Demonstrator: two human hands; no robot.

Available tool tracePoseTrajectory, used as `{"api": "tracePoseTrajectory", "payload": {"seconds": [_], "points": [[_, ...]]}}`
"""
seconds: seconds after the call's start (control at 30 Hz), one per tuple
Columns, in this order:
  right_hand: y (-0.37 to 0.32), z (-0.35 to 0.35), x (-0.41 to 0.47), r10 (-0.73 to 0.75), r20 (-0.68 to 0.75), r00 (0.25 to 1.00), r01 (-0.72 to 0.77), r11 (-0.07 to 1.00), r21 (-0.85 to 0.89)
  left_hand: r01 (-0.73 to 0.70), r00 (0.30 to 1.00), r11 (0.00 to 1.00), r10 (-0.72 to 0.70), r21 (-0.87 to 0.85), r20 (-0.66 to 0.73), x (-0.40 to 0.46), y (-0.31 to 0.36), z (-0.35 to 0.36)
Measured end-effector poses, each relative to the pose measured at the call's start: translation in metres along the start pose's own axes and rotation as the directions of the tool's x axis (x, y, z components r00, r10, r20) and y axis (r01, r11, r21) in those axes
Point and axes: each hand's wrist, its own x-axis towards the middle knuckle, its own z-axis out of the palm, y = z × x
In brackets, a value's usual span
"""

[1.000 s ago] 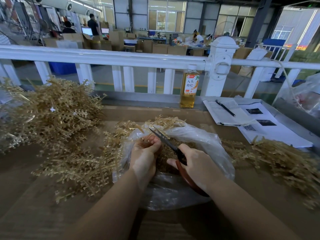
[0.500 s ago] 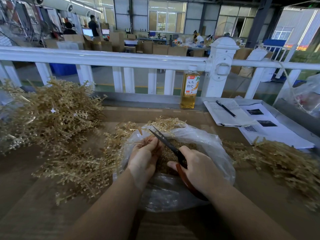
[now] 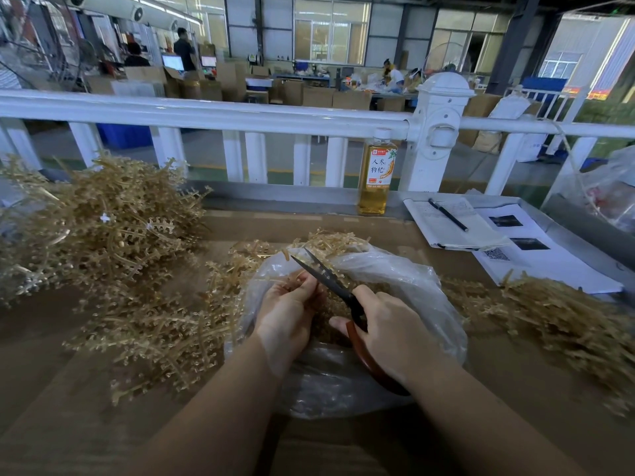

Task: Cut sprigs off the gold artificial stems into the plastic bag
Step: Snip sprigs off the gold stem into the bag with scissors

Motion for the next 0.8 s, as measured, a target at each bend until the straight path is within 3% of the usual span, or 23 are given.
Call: {"api": "tracePoseTrajectory", "payload": {"seconds": [0.27, 0.8], "points": [[-0.0019, 0.0023, 0.0018, 0.007, 0.012, 1.0, -0.007, 1.0, 0.024, 0.044, 0.999, 0.999, -0.044, 0.001, 0.008, 0.0069, -0.0004, -0.0061], [0.0, -0.0014, 0.0008, -0.01, 0.01, 1.0, 0.01, 0.999, -0.035, -0.005, 1.0, 1.0, 0.006, -0.013, 0.026, 0.0091, -0.003, -0.0069]]}}
